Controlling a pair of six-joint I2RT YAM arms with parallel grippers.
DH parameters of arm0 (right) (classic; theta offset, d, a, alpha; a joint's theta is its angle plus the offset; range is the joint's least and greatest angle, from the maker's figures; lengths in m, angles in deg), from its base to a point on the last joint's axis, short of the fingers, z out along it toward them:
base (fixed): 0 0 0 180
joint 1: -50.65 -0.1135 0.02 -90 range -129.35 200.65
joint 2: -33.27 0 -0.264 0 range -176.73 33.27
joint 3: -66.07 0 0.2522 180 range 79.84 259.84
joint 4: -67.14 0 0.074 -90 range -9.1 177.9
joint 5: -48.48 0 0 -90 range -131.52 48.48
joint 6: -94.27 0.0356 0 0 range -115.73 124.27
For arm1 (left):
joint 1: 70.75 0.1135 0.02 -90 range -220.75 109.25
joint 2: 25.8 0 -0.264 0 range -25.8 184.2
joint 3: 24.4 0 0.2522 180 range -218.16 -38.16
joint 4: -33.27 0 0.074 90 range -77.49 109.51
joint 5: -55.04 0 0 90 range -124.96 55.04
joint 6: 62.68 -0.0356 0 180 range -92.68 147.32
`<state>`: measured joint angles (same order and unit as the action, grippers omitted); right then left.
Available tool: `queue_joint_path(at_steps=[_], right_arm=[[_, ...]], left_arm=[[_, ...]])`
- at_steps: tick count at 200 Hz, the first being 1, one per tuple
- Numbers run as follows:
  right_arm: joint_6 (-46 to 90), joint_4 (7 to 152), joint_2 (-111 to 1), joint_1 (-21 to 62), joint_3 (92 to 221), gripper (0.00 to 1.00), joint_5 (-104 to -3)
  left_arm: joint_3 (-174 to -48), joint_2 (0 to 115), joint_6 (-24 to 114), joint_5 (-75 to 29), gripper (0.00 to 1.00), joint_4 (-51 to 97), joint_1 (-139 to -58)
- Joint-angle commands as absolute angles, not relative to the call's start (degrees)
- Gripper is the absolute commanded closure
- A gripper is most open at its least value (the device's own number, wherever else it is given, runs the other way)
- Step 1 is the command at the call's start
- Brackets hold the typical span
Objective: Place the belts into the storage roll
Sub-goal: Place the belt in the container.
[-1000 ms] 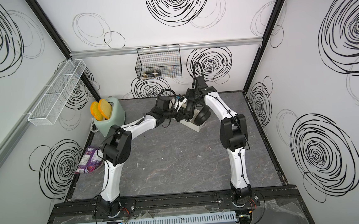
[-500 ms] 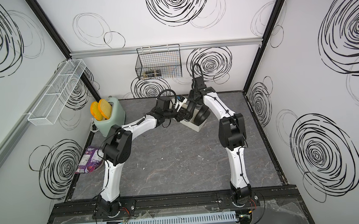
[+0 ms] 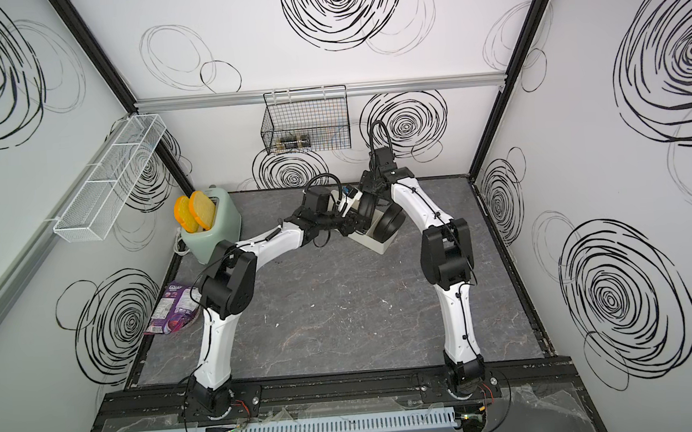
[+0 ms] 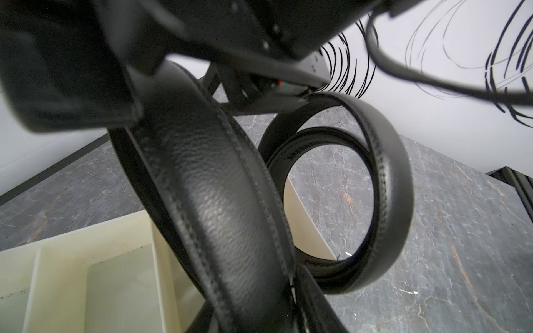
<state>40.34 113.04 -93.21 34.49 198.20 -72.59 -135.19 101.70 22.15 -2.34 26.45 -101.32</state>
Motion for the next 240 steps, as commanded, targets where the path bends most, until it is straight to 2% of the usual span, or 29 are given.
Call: queue_joint_path(at_steps=[1, 52, 72, 106, 135, 167, 193, 209, 240], right_arm=[[40.7, 108.0, -89.3, 34.9, 197.6, 0.15, -67.3], [40.5, 101.6, -87.6, 35.7, 195.8, 0.14, -64.8], [40.6, 96.4, -87.4, 36.7, 194.4, 0.17, -69.7], [41.8, 97.6, -89.1, 37.0, 195.3, 0.19, -72.7], [42.2, 101.4, -90.6, 36.7, 196.7, 0.20, -73.2], [41.2, 104.2, -93.1, 36.4, 199.6, 0.27, -75.9], [38.4, 115.4, -96.6, 36.5, 208.4, 0.18, -73.2], [37.9, 124.6, -98.9, 36.5, 215.8, 0.16, -67.9], [40.6, 128.3, -100.4, 36.5, 217.2, 0.15, -73.2]], left_arm=[[-135.6, 102.8, 21.5, -2.5, 0.61, 26.3, -100.3], [-134.1, 101.9, 22.7, -1.5, 0.60, 27.6, -98.9], [-133.5, 101.5, 23.4, -0.7, 0.59, 28.5, -98.5], [-133.5, 101.5, 24.0, -0.4, 0.53, 28.9, -98.4], [-133.6, 101.6, 24.5, 0.5, 0.53, 29.3, -98.4], [-133.5, 101.7, 24.3, 0.6, 0.54, 28.8, -98.5], [-133.6, 101.5, 23.7, 0.4, 0.54, 28.4, -98.5], [-133.6, 101.6, 23.6, 0.1, 0.54, 28.3, -98.5], [-134.5, 102.1, 23.6, -0.2, 0.54, 27.9, -98.9]])
